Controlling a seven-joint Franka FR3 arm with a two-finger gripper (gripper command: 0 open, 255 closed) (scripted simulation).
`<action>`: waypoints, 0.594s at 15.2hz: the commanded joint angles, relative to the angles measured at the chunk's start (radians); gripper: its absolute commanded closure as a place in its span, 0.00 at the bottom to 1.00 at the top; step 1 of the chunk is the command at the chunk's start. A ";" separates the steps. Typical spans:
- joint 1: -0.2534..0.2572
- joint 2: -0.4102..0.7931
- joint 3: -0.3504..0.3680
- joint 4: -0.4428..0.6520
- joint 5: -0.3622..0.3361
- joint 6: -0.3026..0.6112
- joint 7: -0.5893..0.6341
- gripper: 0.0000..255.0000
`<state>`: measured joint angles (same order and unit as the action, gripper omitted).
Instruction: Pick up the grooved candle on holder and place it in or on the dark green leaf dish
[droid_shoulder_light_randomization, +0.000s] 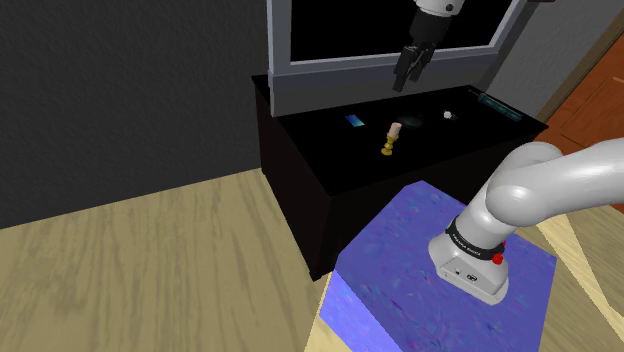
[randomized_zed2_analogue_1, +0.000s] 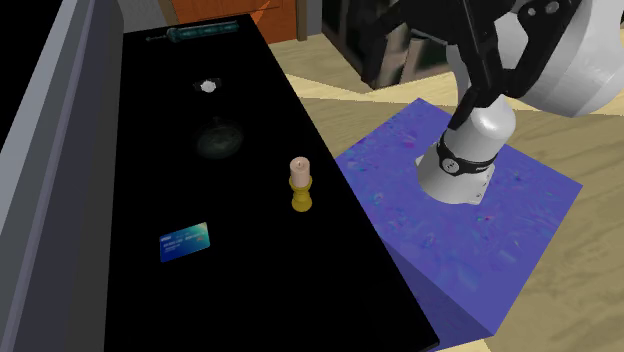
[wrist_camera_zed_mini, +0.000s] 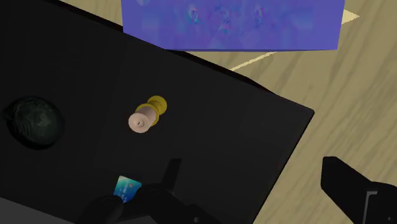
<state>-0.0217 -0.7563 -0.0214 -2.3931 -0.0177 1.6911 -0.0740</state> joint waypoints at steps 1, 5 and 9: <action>0.000 0.000 0.000 0.000 0.000 0.000 0.000 0.00; -0.033 -0.031 -0.034 -0.142 -0.036 0.142 -0.013 0.00; -0.073 -0.036 -0.073 -0.266 -0.076 0.295 -0.026 0.00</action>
<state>-0.0832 -0.7884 -0.0826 -2.6323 -0.0821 1.9520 -0.0945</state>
